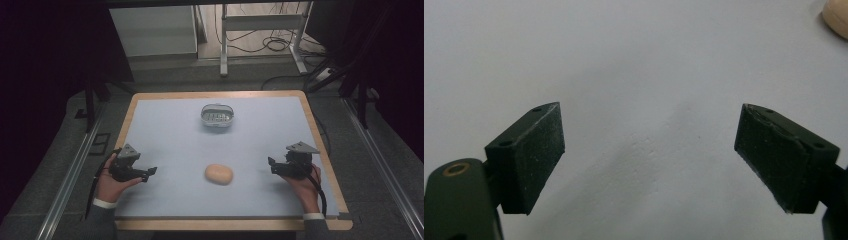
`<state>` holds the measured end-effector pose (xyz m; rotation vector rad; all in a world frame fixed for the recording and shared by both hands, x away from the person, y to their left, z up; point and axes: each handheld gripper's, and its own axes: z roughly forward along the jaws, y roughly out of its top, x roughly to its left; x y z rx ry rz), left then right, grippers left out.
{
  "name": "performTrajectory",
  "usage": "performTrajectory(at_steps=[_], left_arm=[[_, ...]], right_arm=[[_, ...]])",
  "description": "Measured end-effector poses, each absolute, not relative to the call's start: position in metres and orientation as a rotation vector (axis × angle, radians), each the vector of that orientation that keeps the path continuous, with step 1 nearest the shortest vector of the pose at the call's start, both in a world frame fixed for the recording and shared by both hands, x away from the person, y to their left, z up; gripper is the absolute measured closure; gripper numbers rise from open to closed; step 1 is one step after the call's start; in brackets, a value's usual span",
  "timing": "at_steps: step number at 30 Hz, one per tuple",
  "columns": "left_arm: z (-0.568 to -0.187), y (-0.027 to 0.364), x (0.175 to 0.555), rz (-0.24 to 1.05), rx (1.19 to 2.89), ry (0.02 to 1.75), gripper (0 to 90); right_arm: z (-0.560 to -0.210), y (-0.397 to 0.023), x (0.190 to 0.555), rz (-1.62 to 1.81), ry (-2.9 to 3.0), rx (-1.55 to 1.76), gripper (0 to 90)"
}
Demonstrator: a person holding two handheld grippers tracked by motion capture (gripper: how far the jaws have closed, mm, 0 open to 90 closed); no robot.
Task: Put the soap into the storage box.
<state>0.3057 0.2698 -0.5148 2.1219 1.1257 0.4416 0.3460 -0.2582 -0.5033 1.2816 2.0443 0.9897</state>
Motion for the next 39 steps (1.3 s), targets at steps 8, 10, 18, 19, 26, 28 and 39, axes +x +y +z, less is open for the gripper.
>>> performTrajectory(at_steps=[8,10,18,19,26,28,39], left_arm=[[-0.513,0.266,0.303,0.445,2.135,1.094,13.0],[-0.512,0.266,0.302,0.446,2.135,1.09,12.9],[-0.509,0.27,0.304,0.445,2.112,1.094,12.9],[-0.51,0.27,0.304,0.444,2.11,1.097,12.9],[-0.509,0.272,0.305,0.446,2.105,1.103,12.9],[-0.509,0.271,0.305,0.445,2.11,1.1,12.9],[-0.51,0.27,0.306,0.443,2.116,1.099,12.9]], right_arm=[[-0.497,-0.257,0.341,0.977,2.049,1.27,12.3],[-0.496,-0.257,0.34,0.98,2.053,1.278,12.3],[-0.493,-0.256,0.334,0.946,2.06,1.274,15.5],[-0.493,-0.257,0.334,0.949,2.059,1.272,15.5],[-0.495,-0.257,0.334,0.957,2.084,1.24,15.5],[-0.495,-0.257,0.333,0.967,2.099,1.228,15.5],[-0.497,-0.255,0.333,0.971,2.119,1.216,15.3]])
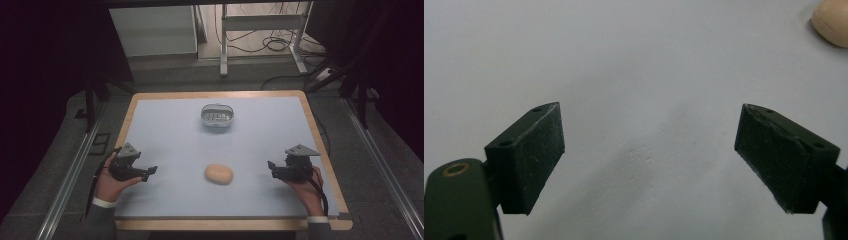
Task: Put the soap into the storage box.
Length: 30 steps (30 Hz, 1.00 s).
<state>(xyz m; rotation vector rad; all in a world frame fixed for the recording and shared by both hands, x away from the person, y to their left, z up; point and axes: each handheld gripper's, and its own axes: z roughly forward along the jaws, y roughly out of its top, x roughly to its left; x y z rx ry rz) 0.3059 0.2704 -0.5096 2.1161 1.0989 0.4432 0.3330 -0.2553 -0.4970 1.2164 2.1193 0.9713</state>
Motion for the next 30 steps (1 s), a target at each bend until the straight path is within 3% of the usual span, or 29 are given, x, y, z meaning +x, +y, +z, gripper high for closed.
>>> performTrajectory(at_steps=[12,30], left_arm=[[-0.509,0.268,0.305,0.444,2.12,1.1,12.8],[-0.507,0.268,0.304,0.439,2.124,1.094,12.7]], right_arm=[[-0.494,-0.256,0.332,0.987,2.126,1.216,15.3],[-0.461,-0.229,0.324,1.0,2.216,1.11,15.6]])
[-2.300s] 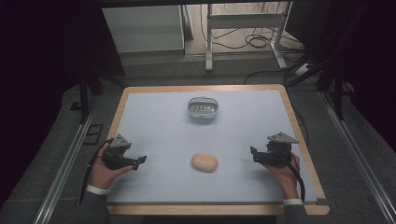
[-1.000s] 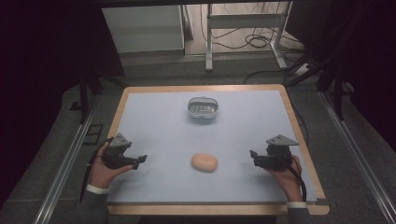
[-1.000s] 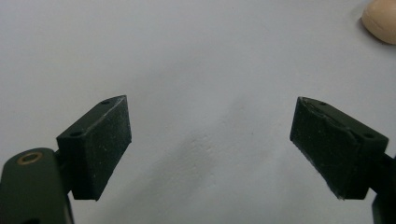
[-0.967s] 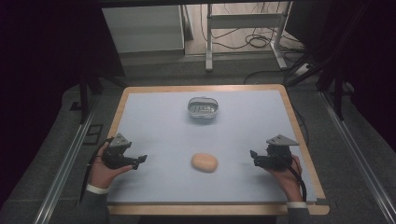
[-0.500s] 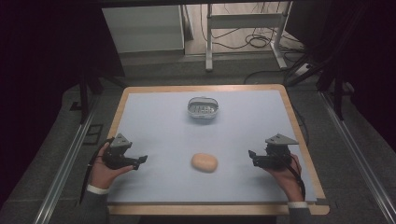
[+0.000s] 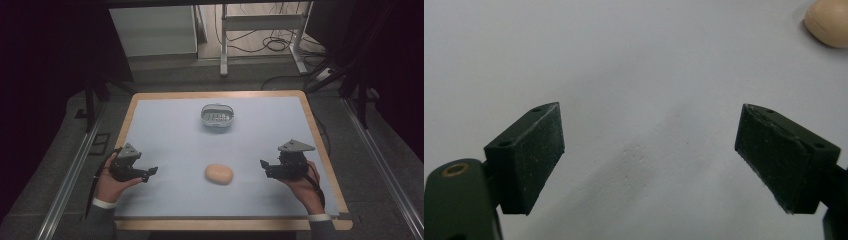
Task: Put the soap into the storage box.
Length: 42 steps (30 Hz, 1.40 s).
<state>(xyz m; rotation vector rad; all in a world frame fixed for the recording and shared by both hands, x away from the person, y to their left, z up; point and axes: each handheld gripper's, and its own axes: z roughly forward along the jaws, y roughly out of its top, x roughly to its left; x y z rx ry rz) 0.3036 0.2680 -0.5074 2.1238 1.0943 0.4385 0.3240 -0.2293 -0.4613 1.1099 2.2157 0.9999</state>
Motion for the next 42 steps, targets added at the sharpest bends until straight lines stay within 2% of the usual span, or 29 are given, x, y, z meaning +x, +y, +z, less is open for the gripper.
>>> performTrajectory(at_steps=[18,42], left_arm=[[-0.508,0.268,0.304,0.44,2.124,1.092,12.8],[-0.509,0.266,0.304,0.436,2.132,1.084,12.8]], right_arm=[[-0.436,-0.191,0.326,0.935,2.354,0.97,16.2],[-0.436,-0.159,0.333,0.894,2.445,0.868,16.1]])
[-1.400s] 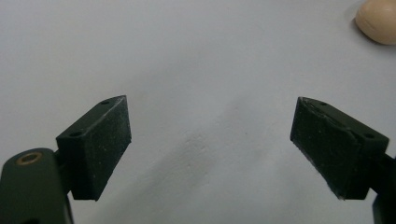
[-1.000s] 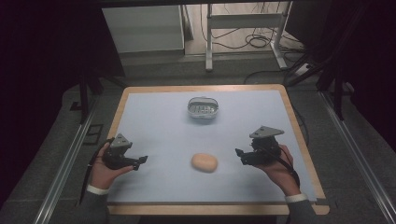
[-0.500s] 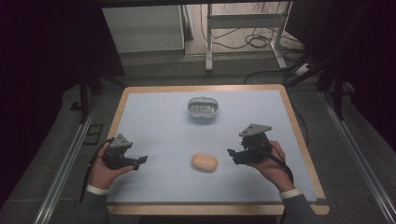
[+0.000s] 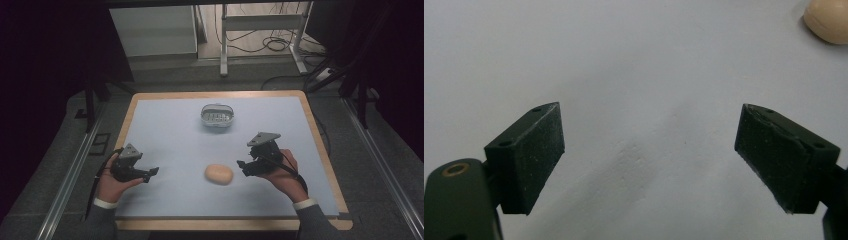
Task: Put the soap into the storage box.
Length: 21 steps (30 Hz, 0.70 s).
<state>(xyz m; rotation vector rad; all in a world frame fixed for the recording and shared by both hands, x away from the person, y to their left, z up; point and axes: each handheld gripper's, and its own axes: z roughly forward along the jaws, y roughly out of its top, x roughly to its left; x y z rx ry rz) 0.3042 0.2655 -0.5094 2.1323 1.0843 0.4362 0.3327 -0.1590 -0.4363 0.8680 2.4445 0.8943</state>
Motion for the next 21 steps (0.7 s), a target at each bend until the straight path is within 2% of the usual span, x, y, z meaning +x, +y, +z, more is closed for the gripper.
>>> performTrajectory(at_steps=[21], left_arm=[[-0.509,0.265,0.304,0.436,2.121,1.086,12.8]], right_arm=[[-0.444,-0.125,0.343,0.864,2.532,0.789,16.1]])
